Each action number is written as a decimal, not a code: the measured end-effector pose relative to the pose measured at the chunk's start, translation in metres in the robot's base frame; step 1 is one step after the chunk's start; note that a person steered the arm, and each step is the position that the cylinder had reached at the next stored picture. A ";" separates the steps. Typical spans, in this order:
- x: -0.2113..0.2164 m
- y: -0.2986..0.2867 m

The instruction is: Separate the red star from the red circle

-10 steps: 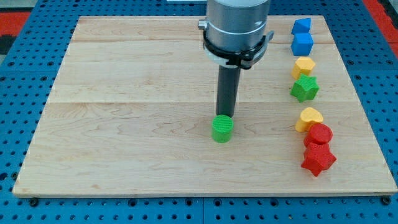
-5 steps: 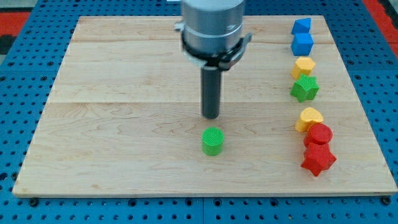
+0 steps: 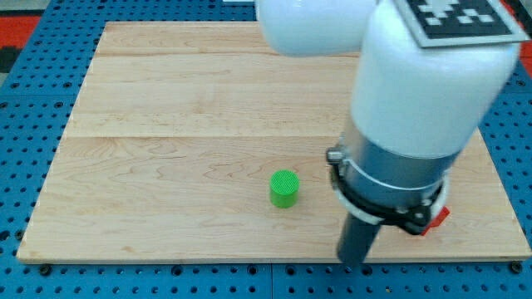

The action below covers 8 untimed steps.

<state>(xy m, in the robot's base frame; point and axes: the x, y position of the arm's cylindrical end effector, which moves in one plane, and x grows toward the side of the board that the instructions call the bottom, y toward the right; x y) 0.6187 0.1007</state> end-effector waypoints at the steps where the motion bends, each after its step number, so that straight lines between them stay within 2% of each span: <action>1: -0.001 0.053; 2: -0.001 0.131; 3: -0.001 0.176; 4: -0.003 0.175; 5: -0.057 0.174; 7: -0.059 0.167; 8: -0.059 0.141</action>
<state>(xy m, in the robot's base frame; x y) 0.5599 0.2420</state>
